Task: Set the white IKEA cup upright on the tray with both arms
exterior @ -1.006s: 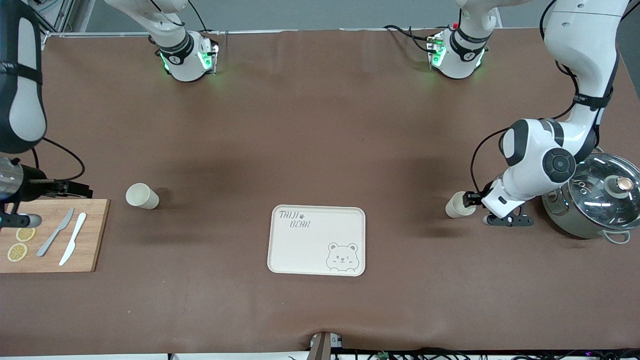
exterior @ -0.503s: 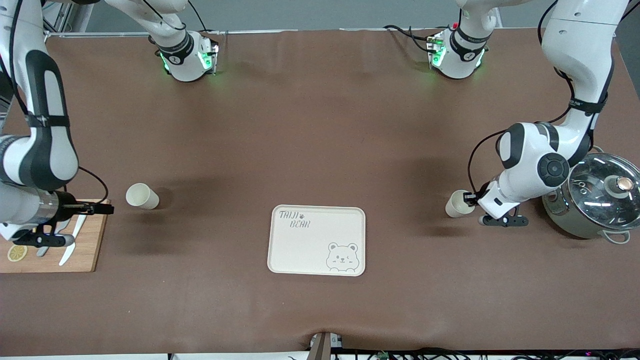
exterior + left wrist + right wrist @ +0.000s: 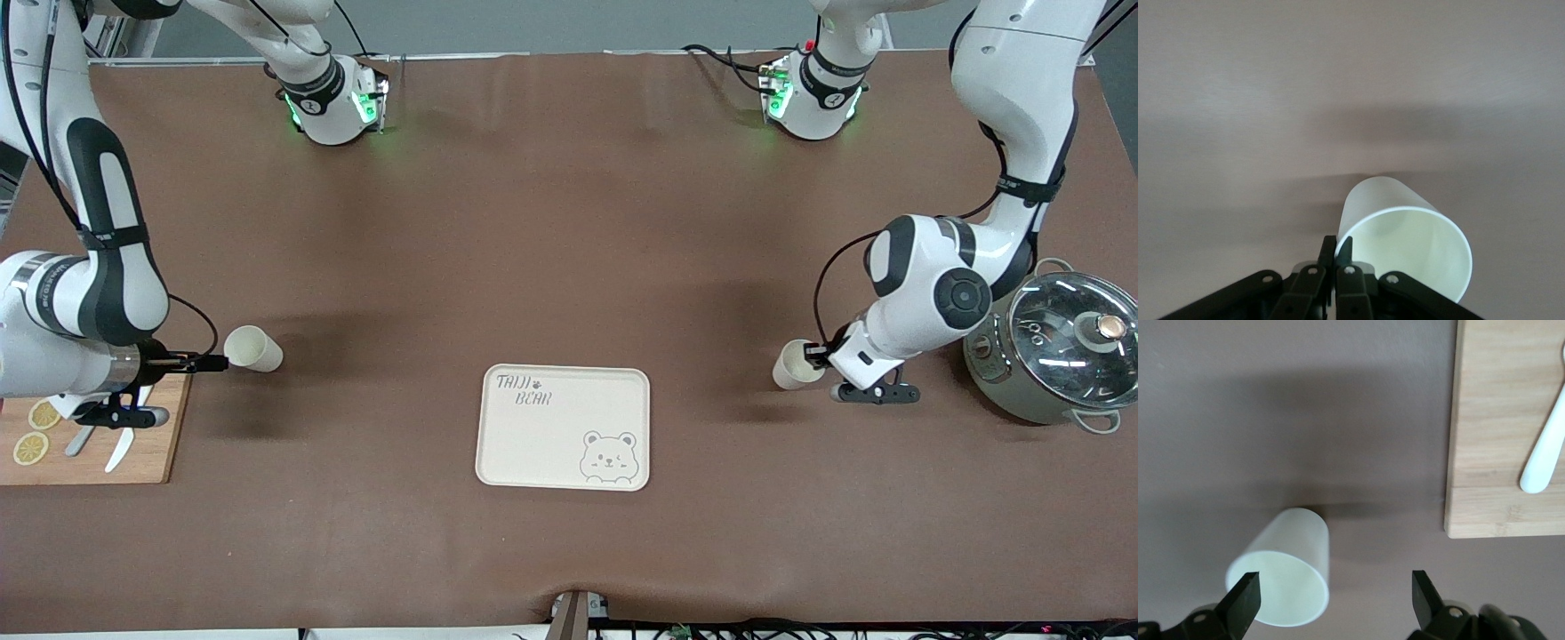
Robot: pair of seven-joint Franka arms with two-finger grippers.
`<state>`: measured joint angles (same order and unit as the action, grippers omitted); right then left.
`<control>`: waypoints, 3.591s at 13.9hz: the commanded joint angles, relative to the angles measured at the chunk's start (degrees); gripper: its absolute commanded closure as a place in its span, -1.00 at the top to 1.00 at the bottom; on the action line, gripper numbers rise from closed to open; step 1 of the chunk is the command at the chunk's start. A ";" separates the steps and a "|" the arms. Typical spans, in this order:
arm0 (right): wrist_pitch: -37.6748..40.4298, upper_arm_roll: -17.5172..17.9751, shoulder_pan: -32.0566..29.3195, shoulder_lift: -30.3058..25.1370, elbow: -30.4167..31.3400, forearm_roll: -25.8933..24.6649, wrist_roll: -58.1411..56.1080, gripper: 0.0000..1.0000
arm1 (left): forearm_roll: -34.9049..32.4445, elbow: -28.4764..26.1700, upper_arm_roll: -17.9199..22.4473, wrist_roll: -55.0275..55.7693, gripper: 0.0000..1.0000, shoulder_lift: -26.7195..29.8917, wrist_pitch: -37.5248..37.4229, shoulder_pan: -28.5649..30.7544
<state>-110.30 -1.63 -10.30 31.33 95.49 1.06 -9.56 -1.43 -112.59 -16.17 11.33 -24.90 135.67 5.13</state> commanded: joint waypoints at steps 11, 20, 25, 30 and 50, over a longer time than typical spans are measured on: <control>-13.79 0.93 -0.60 -7.60 16.83 2.98 -1.78 -0.31 | 1.16 24.76 -4.48 39.79 -1.00 -12.88 -3.92 -16.10; -12.67 0.93 0.46 -7.51 13.95 6.40 0.06 -1.00 | 0.20 29.01 3.17 41.40 -1.00 -19.31 -3.92 -25.17; -2.56 0.93 5.37 -7.16 1.13 6.59 9.63 -1.00 | 0.02 29.01 3.17 41.49 1.00 -18.27 -3.92 -25.17; -2.55 0.93 13.36 -4.01 -5.12 6.76 21.92 -1.00 | -3.57 28.74 3.25 40.44 1.00 -9.67 -12.68 -20.35; -15.38 1.37 39.39 11.73 -14.28 12.39 68.80 -1.00 | -4.11 28.66 3.43 10.03 1.00 9.51 -35.12 2.15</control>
<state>-125.96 0.12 29.06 41.10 83.41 12.46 58.57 -4.32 -82.78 -12.61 22.74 -17.89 101.43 6.17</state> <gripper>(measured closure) 0.974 0.000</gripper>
